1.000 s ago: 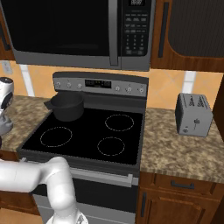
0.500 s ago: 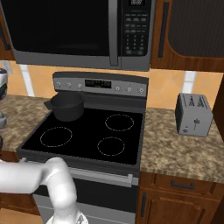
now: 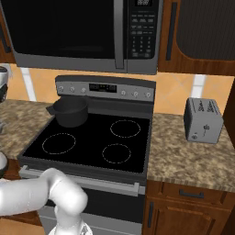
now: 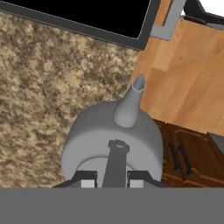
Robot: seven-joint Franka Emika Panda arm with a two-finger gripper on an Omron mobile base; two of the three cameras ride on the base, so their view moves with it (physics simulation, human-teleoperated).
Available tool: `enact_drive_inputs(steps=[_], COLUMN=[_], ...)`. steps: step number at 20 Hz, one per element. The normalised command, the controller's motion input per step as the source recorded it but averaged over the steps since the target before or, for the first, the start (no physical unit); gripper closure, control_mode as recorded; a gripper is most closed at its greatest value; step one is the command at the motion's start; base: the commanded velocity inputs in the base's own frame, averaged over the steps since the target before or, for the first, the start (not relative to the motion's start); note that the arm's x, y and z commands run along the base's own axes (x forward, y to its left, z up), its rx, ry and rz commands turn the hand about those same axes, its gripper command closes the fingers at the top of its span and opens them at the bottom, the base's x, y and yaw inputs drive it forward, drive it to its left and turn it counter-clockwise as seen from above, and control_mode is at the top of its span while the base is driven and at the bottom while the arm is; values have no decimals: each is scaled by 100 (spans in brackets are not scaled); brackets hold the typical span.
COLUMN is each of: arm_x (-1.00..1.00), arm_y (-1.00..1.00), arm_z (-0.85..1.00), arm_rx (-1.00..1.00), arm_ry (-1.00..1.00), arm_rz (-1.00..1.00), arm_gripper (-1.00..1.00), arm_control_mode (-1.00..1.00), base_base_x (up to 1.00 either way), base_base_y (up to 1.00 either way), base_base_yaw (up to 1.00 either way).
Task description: Pick the kettle from the counter and place it on a stove burner. Then turn the burner on.
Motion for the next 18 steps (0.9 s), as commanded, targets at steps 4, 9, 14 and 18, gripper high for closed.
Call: enact_drive_inputs(steps=[4,9,14,18], arm_x=[-67,-62,-55,-25], arm_y=[-82,-77,-62,-35], arm_z=[46,20,31,39], arm_rx=[1,-7,-19,-25], arm_ry=[-1,-13,-18,-20], arm_rz=[1,9,18,26], arm_gripper=[100,100,100,100], arm_control_mode=[-100,-100,-100,-100], base_base_x=[0,0,0,0], base_base_y=[0,0,0,0], base_base_yaw=[0,0,0,0])
